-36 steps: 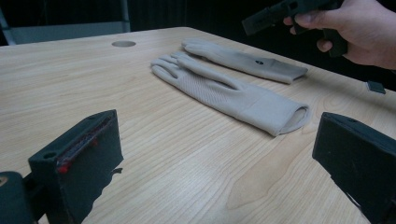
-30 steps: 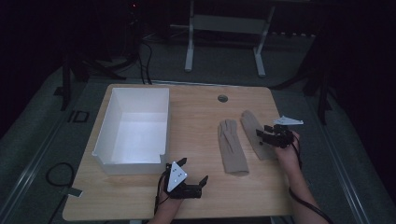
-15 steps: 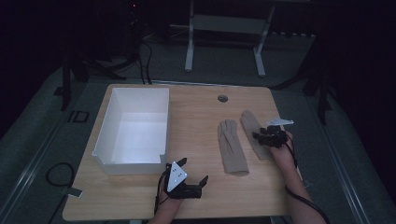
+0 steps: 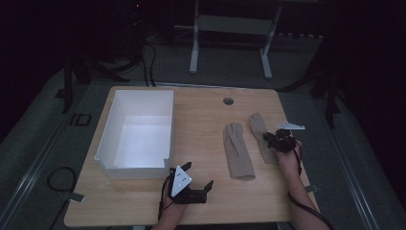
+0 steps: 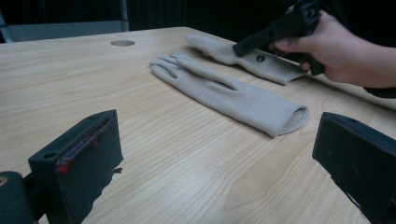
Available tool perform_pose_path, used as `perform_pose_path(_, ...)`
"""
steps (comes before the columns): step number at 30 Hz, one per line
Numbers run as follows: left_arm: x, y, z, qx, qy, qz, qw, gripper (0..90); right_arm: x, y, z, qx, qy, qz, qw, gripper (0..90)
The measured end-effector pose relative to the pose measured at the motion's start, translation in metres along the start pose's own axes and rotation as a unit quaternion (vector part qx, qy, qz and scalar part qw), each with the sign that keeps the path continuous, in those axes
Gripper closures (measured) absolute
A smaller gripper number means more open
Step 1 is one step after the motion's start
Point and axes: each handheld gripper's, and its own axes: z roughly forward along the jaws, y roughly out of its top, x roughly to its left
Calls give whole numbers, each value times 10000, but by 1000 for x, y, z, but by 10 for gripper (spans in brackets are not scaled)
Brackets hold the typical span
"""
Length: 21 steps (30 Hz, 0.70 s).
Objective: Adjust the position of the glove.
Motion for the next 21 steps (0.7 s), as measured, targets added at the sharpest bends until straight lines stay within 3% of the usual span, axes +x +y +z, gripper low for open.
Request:
perform_pose_path(6, -1, 0, 0, 6, 25, 24, 10000, 16, 3, 7, -31, -186, -134, 465, 9987, 800)
perform_pose_path(13, -1, 0, -1, -44, 40, 38, 10000, 16, 15, 11, -78, -364, -747, 744, 9938, 800)
perform_pose_path(17, -2, 0, -1, -42, 27, 76, 10000, 16, 25, 4, -86, -338, -1125, 718, 9905, 800)
perform_pose_path(21, -2, 0, -1, -23, 20, 75, 10000, 16, 28, -8, -77, -214, -1260, 836, 9883, 799)
